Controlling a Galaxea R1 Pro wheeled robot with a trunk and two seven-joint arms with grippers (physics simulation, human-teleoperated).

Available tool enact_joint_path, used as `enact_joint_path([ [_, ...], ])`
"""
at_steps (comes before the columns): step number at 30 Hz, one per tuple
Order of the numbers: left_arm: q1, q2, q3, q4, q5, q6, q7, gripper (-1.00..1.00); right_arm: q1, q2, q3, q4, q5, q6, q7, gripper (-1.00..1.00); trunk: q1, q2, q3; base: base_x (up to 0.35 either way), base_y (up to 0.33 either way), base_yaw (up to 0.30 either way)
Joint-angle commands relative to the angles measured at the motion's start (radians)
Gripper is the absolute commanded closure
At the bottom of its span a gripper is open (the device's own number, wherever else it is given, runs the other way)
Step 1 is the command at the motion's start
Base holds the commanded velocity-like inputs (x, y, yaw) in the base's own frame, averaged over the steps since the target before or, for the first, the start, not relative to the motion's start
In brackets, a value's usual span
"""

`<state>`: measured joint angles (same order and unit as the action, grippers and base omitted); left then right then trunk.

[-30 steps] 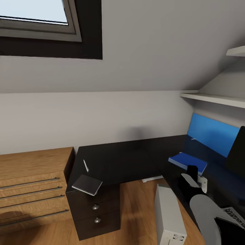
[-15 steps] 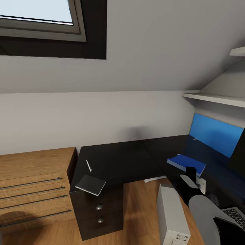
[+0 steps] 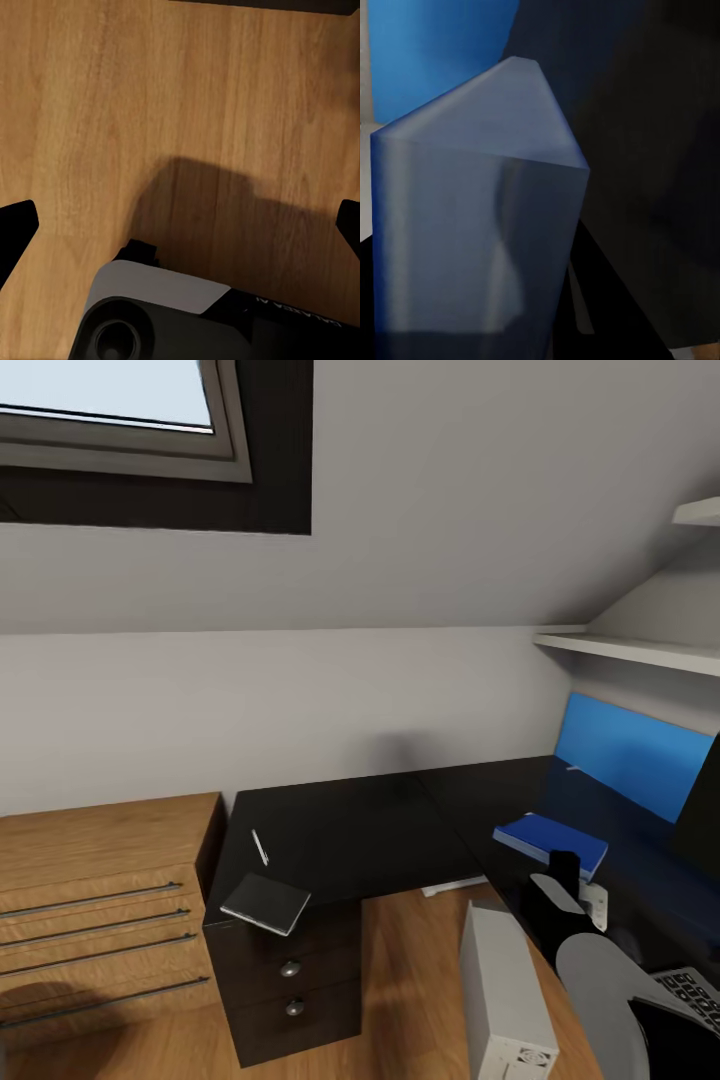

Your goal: In the bedroom, organize the workspace by keeping the computer under the desk, ensuring the monitor is on the desk, placing the keyboard on the desk next to the monitor, placing the mouse on the desk next to the keyboard, moving the folder from the swivel chair onto the desk next to the mouse, stacking the notebook on top of the folder with the pen on top of the notebook, and positioning the swivel chair next to the desk.

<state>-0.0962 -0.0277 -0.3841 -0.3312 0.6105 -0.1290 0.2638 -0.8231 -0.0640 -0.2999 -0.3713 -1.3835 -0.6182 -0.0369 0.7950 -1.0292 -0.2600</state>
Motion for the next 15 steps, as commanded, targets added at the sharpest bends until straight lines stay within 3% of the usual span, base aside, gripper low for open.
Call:
enact_joint_path([
  [1,-0.001,0.0,-0.009,0.0,0.008,-0.004,0.006,-1.0,-0.001,0.0,0.0,-0.001,0.0,-0.002,-0.004,1.0,0.0,-0.001,-0.001,0.0,0.0,-0.148],
  [6,0.0,0.0,-0.009,0.0,0.008,-0.004,0.006,-1.0,-0.001,0.001,0.001,-0.001,0.0,-0.003,-0.003,1.0,0.0,-0.001,-0.001,0.0,0.0,-0.14],
  [15,0.0,0.0,-0.009,0.0,0.008,-0.004,0.006,-1.0,-0.001,0.0,0.001,-0.003,0.0,-0.003,-0.003,1.0,0.0,-0.001,-0.001,0.0,0.0,-0.017],
])
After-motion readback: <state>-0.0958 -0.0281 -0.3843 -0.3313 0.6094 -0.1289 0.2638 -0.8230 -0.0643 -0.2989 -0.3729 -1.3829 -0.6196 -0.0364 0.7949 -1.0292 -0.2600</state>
